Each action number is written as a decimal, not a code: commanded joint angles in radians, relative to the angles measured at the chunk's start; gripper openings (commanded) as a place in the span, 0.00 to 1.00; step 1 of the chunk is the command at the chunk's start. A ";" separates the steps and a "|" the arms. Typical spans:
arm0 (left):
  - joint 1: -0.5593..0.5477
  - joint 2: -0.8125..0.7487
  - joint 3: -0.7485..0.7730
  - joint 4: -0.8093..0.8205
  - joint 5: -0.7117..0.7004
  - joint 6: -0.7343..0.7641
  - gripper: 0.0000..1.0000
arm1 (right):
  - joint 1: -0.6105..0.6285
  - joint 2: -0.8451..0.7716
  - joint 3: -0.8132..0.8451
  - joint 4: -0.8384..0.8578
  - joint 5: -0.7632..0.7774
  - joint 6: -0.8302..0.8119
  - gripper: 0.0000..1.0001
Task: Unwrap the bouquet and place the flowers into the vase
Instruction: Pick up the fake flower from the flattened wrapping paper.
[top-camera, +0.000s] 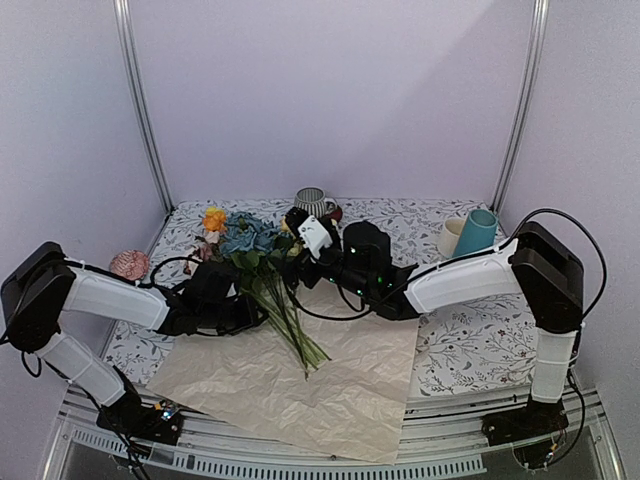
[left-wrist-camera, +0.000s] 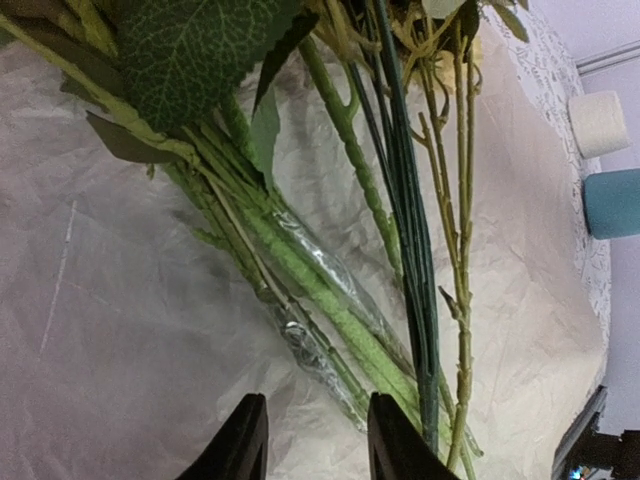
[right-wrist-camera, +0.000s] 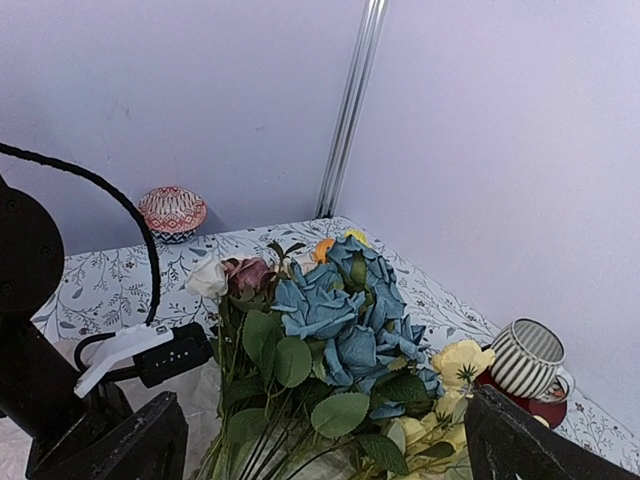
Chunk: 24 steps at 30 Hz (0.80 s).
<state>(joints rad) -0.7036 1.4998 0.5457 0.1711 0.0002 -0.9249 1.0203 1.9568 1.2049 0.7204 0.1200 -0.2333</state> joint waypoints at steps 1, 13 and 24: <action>0.021 0.007 0.019 0.023 0.003 -0.009 0.37 | -0.014 0.050 0.110 -0.014 -0.003 -0.029 0.99; 0.043 0.013 0.021 0.029 0.027 -0.003 0.35 | -0.017 -0.013 0.050 0.007 -0.032 -0.022 0.99; 0.052 0.045 0.039 0.048 -0.014 -0.043 0.35 | -0.017 -0.129 -0.098 0.011 -0.069 0.053 0.99</action>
<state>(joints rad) -0.6662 1.5280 0.5522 0.1989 0.0143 -0.9443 1.0073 1.8885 1.1503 0.7048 0.0738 -0.2279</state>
